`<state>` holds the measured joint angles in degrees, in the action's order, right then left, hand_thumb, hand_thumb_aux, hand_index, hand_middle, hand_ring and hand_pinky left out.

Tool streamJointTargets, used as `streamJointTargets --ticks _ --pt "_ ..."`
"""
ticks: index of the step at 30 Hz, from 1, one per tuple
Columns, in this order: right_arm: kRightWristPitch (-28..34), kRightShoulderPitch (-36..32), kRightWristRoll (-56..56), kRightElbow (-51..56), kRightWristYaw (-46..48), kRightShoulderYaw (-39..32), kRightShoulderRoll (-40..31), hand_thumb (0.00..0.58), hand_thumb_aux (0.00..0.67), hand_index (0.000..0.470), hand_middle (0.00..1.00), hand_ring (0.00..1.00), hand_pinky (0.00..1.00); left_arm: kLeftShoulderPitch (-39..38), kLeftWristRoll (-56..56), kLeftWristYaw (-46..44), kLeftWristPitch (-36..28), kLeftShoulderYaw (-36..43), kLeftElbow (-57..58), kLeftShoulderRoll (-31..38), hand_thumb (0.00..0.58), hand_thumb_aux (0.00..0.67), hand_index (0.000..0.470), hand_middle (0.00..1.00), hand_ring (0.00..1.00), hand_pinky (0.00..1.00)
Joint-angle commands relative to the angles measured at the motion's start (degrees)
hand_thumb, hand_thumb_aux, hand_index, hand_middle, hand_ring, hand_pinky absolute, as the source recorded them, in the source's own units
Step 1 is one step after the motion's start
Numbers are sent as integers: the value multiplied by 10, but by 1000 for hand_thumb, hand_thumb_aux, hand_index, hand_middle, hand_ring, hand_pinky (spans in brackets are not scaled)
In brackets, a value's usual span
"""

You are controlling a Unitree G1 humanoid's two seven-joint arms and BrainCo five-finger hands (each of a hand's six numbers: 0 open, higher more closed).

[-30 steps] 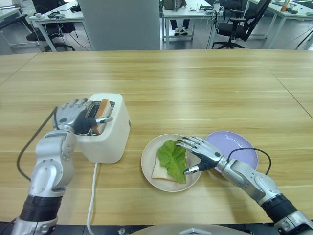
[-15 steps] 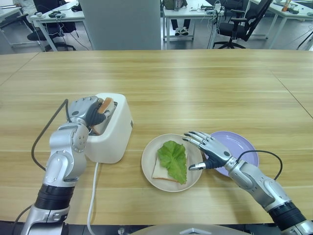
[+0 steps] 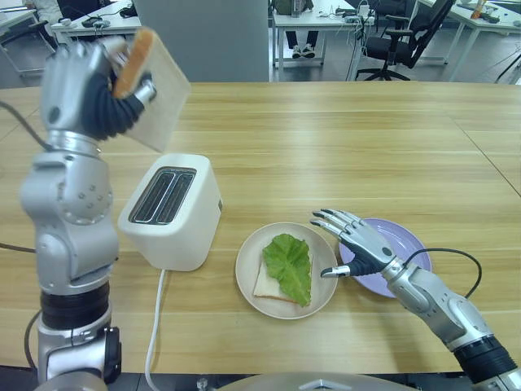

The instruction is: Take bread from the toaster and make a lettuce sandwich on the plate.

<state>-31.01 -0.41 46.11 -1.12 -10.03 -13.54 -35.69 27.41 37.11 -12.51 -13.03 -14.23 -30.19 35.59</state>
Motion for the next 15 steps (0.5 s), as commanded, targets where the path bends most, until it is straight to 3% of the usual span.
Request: streamJointTargets --ticks 1,5,15 --pt "-20 7 45 -51 -58 36 -23 0 0 0 0 0 0 17 -141 -73 -28 -1 -32 -29 580 670 460 1000 1000 1000" --pt "-54 32 41 -91 -78 63 -48 0 0 0 0 0 0 0 -251 -181 -21 57 12 -23 580 670 460 1000 1000 1000" --pt "-151 96 -3 -196 -32 97 -95 0 0 0 0 0 0 22 -379 -411 95 228 248 -21 580 670 460 1000 1000 1000"
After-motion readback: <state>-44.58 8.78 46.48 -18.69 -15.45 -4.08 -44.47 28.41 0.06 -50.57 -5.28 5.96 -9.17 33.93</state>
